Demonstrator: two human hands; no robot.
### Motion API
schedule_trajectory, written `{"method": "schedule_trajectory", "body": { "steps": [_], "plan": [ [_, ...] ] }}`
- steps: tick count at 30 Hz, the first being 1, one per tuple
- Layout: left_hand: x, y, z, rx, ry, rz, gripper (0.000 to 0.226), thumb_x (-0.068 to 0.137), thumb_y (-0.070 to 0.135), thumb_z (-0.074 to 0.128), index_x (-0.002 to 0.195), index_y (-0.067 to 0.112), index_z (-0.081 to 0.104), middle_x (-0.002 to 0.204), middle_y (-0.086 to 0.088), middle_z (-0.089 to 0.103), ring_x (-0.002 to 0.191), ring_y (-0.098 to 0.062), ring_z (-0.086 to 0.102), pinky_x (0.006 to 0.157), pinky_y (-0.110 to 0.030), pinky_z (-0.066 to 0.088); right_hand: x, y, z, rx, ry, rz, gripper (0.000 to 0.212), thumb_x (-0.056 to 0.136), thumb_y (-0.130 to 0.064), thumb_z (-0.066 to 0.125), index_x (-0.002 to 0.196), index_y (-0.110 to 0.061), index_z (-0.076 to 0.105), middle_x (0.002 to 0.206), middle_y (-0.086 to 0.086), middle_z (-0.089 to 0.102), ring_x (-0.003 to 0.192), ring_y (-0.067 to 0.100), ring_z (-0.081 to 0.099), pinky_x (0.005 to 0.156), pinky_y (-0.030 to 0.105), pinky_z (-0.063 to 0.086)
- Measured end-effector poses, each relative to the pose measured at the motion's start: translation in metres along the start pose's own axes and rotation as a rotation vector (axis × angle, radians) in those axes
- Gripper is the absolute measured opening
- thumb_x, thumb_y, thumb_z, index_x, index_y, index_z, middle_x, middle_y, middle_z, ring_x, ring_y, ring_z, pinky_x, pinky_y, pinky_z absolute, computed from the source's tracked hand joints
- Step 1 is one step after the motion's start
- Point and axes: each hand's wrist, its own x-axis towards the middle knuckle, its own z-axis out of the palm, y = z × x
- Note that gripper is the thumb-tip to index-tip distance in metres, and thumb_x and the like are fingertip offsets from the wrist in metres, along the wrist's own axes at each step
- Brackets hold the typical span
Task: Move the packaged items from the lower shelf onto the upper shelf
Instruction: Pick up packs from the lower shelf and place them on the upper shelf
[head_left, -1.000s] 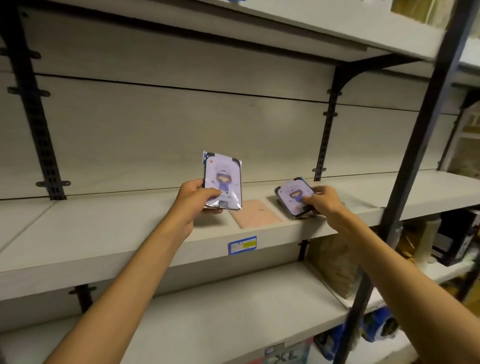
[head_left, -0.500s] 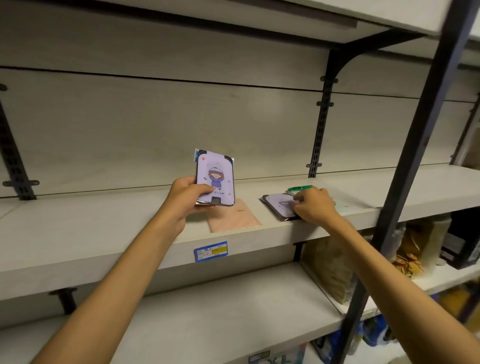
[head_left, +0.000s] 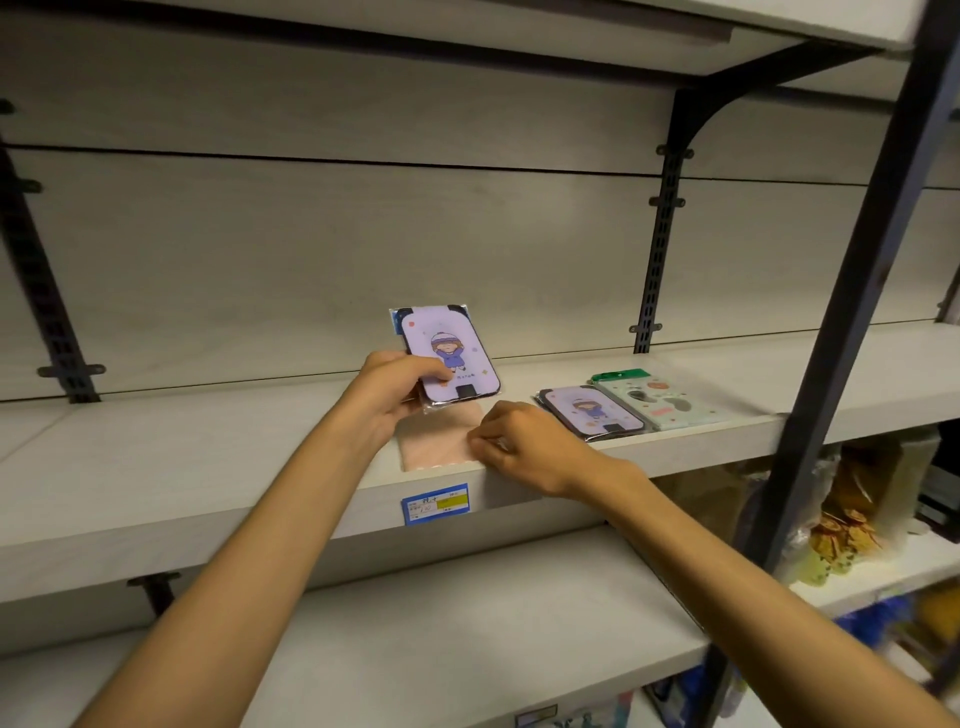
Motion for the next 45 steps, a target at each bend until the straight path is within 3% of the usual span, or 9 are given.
{"method": "schedule_trajectory", "body": {
  "steps": [4, 6, 8, 13, 18, 25, 30, 39, 45],
  "plan": [
    [0.002, -0.001, 0.008, 0.049, -0.026, -0.001, 0.030, 0.081, -0.004, 0.072, 0.110, 0.000, 0.069, 0.102, -0.014, 0.075, 0.088, -0.024, 0.073, 0.075, -0.031, 0.060, 0.002, -0.013, 0.005, 0.036, -0.004, -0.021, 0.032, 0.095, -0.033, 0.041, 0.067, -0.020, 0.053, 0.083, 0.004, 0.060, 0.085, 0.021, 0.054, 0.075, 0.041, 0.048],
    [0.002, -0.003, 0.012, 0.058, -0.052, -0.012, 0.025, 0.081, -0.007, 0.072, 0.105, 0.002, 0.070, 0.099, -0.014, 0.076, 0.085, -0.022, 0.073, 0.076, -0.032, 0.060, -0.001, -0.011, -0.002, 0.045, 0.001, 0.000, 0.028, 0.091, -0.027, 0.046, 0.073, -0.014, 0.063, 0.085, 0.005, 0.066, 0.082, 0.023, 0.058, 0.074, 0.041, 0.050],
    [0.005, -0.007, 0.018, 0.070, -0.064, -0.026, 0.024, 0.080, -0.010, 0.072, 0.102, -0.002, 0.069, 0.092, -0.012, 0.076, 0.080, -0.021, 0.073, 0.072, -0.031, 0.061, -0.008, -0.001, -0.016, 0.055, 0.112, 0.088, 0.025, 0.083, -0.021, 0.049, 0.081, -0.012, 0.072, 0.086, 0.006, 0.071, 0.078, 0.025, 0.062, 0.072, 0.038, 0.051],
    [0.012, -0.024, 0.037, 0.227, -0.046, -0.075, 0.033, 0.075, -0.005, 0.079, 0.106, 0.000, 0.069, 0.098, -0.014, 0.074, 0.080, -0.023, 0.071, 0.065, -0.030, 0.058, -0.024, 0.037, -0.045, 0.033, 0.444, 0.314, 0.024, 0.077, -0.026, 0.046, 0.070, -0.015, 0.066, 0.066, -0.003, 0.061, 0.064, 0.017, 0.055, 0.060, 0.033, 0.047],
    [0.015, -0.037, 0.053, 0.647, 0.017, 0.055, 0.062, 0.065, 0.037, 0.087, 0.116, 0.016, 0.058, 0.113, -0.002, 0.065, 0.102, -0.022, 0.062, 0.081, -0.034, 0.054, -0.034, 0.065, -0.042, -0.068, 0.303, 0.371, 0.021, 0.089, -0.029, 0.056, 0.098, -0.020, 0.073, 0.097, 0.000, 0.068, 0.093, 0.018, 0.056, 0.075, 0.034, 0.048],
    [0.001, -0.040, 0.058, 1.287, -0.039, 0.375, 0.033, 0.081, 0.056, 0.065, 0.107, 0.036, 0.072, 0.118, 0.001, 0.059, 0.120, -0.025, 0.043, 0.085, -0.038, 0.031, -0.039, 0.079, -0.030, -0.014, 0.122, 0.393, 0.040, 0.089, -0.052, 0.057, 0.119, -0.027, 0.068, 0.110, -0.001, 0.065, 0.096, 0.018, 0.058, 0.078, 0.036, 0.051],
    [-0.005, -0.048, 0.061, 1.300, -0.134, 0.425, 0.039, 0.088, 0.063, 0.055, 0.115, 0.040, 0.071, 0.132, 0.010, 0.064, 0.122, -0.020, 0.053, 0.096, -0.038, 0.031, -0.038, 0.080, -0.026, -0.010, 0.109, 0.358, 0.034, 0.086, -0.056, 0.060, 0.106, -0.031, 0.072, 0.099, 0.000, 0.062, 0.085, 0.014, 0.051, 0.064, 0.026, 0.036],
    [-0.016, -0.051, 0.057, 1.235, -0.146, 0.454, 0.028, 0.090, 0.053, 0.061, 0.113, 0.040, 0.071, 0.125, 0.005, 0.068, 0.108, -0.018, 0.061, 0.086, -0.030, 0.044, -0.041, 0.077, -0.024, -0.041, 0.125, 0.352, 0.043, 0.087, -0.058, 0.059, 0.115, -0.027, 0.069, 0.108, 0.004, 0.064, 0.097, 0.020, 0.055, 0.079, 0.036, 0.051],
    [-0.037, -0.041, 0.038, 1.120, 0.078, 0.563, 0.028, 0.088, 0.047, 0.058, 0.112, 0.037, 0.067, 0.122, 0.011, 0.065, 0.113, -0.017, 0.057, 0.091, -0.033, 0.044, -0.029, 0.052, -0.032, 0.029, 0.172, 0.214, 0.038, 0.091, -0.052, 0.054, 0.115, -0.026, 0.068, 0.111, 0.002, 0.066, 0.098, 0.021, 0.061, 0.082, 0.039, 0.051]
  ]
}}
